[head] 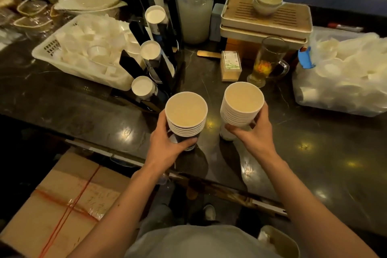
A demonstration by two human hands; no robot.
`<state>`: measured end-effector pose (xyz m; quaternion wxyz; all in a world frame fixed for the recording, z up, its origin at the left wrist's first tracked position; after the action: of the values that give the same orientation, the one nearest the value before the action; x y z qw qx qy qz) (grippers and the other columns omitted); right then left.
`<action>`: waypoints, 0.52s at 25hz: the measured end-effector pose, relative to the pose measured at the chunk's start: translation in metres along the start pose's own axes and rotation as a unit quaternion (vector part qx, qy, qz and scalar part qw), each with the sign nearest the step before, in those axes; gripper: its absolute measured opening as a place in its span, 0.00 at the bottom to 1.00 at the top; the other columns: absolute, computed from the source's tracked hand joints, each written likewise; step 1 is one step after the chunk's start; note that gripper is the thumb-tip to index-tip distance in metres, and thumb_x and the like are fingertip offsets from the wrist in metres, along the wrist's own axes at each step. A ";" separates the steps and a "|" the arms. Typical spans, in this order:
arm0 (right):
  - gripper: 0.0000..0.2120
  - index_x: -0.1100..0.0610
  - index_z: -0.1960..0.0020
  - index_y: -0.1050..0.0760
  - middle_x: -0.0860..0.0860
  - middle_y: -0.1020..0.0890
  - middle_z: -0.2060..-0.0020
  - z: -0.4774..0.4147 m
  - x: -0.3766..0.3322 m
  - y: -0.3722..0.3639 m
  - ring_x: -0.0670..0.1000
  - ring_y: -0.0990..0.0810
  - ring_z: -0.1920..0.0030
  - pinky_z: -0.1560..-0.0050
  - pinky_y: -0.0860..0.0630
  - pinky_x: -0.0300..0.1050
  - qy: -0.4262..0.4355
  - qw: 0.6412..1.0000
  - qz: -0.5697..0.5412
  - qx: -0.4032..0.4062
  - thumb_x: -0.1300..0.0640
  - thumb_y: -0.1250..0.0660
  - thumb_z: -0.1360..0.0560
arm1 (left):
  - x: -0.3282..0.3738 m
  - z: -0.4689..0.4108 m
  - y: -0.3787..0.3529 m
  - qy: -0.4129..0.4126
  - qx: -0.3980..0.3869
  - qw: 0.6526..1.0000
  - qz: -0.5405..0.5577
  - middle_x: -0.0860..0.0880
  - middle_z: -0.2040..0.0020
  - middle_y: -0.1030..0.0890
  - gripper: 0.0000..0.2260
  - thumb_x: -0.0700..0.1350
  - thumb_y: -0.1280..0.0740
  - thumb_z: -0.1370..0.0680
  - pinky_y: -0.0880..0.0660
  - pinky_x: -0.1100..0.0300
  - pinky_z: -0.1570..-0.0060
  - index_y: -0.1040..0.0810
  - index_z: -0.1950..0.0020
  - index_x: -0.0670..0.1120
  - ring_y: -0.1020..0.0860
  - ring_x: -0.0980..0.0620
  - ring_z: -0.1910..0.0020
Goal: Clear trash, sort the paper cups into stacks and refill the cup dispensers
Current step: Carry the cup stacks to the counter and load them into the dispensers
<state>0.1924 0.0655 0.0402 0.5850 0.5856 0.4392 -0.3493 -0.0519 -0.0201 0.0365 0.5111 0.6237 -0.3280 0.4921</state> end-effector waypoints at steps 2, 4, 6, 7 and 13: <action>0.49 0.42 0.26 0.46 0.39 0.32 0.34 -0.001 0.011 -0.003 0.44 0.33 0.31 0.31 0.34 0.45 -0.016 1.000 -0.001 -0.012 0.52 0.19 0.37 | 0.002 -0.005 -0.001 0.006 0.007 1.000 -0.002 0.77 0.42 0.31 0.44 0.44 0.18 0.37 0.35 0.66 0.34 0.40 0.29 0.61 0.32 0.74 0.39; 0.49 0.39 0.27 0.47 0.36 0.32 0.35 0.001 0.020 -0.003 0.43 0.33 0.32 0.33 0.34 0.43 -0.030 0.999 -0.008 -0.009 0.52 0.19 0.37 | 0.003 -0.009 0.000 0.004 0.003 1.000 -0.005 0.79 0.42 0.31 0.44 0.45 0.18 0.37 0.34 0.60 0.32 0.40 0.30 0.64 0.32 0.73 0.37; 0.48 0.39 0.28 0.47 0.31 0.33 0.38 0.004 0.022 -0.004 0.41 0.34 0.33 0.33 0.35 0.42 -0.042 0.999 -0.011 -0.008 0.52 0.19 0.37 | 0.004 -0.012 0.002 -0.001 -0.008 1.000 -0.005 0.78 0.41 0.31 0.44 0.46 0.18 0.37 0.33 0.57 0.31 0.40 0.31 0.66 0.33 0.73 0.36; 0.49 0.39 0.28 0.47 0.31 0.33 0.38 0.004 0.021 -0.004 0.41 0.34 0.32 0.31 0.35 0.43 -0.046 0.999 -0.011 -0.011 0.52 0.19 0.37 | 0.004 -0.014 0.003 -0.004 -0.016 1.000 -0.003 0.78 0.41 0.31 0.44 0.47 0.18 0.37 0.33 0.57 0.31 0.40 0.32 0.68 0.33 0.74 0.36; 0.59 0.45 0.21 0.59 0.44 0.49 0.21 0.022 -0.039 0.018 0.40 0.49 0.23 0.25 0.49 0.41 0.020 0.996 0.064 0.063 0.47 0.20 0.36 | 0.014 -0.017 0.023 -0.026 -0.053 0.998 0.016 0.76 0.41 0.28 0.43 0.49 0.18 0.39 0.32 0.63 0.34 0.39 0.32 0.67 0.31 0.72 0.36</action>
<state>0.1969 0.0408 0.0813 0.5594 0.6550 0.3893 -0.3263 -0.0739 -0.0082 0.0574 0.5267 0.6028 -0.3769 0.4661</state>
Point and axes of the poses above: each hand's wrist, its own z-axis away from the middle knuckle, its own y-axis out of the back of the hand, x = y × z, the point moved 9 cm from there along -z, towards the middle knuckle
